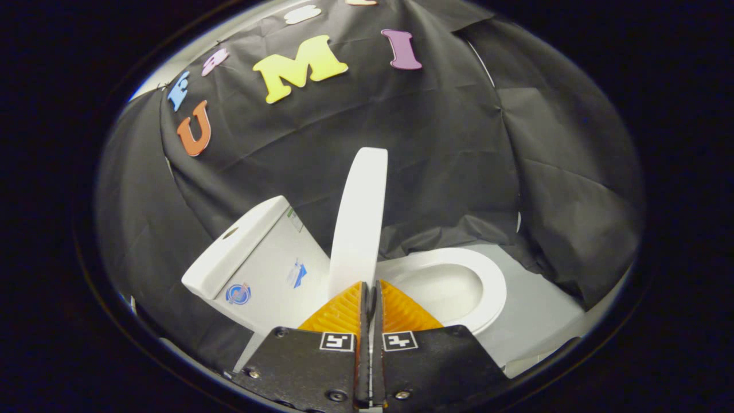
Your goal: Open the toilet lid.
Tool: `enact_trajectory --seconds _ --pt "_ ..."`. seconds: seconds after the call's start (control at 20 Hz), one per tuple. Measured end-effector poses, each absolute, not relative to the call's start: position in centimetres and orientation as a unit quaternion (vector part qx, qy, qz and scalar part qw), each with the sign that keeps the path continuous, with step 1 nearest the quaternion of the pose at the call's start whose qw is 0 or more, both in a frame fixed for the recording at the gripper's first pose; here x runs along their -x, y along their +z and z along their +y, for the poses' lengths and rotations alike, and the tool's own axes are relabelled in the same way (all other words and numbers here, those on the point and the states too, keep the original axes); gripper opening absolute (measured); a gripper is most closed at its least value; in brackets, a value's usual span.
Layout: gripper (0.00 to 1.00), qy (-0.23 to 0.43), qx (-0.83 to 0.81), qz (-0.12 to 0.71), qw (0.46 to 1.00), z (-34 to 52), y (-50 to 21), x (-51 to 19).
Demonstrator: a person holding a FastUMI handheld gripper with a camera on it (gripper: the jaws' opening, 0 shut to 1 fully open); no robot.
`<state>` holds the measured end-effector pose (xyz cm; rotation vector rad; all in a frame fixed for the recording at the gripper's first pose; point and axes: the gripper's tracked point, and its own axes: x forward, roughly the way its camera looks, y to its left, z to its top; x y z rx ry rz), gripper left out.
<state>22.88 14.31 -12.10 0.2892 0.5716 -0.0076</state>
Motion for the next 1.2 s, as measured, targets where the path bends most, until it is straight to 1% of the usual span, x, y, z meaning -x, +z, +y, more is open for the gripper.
enact_trajectory --seconds 0.25,0.65,1.2 --pt "0.05 -0.01 -0.121 0.288 0.95 15.9 -11.5 -23.1" --pt "0.05 0.001 -0.097 0.288 0.953 19.5 -10.5 -23.7" --pt "0.06 0.03 -0.052 0.281 0.958 23.7 -10.1 -23.9"
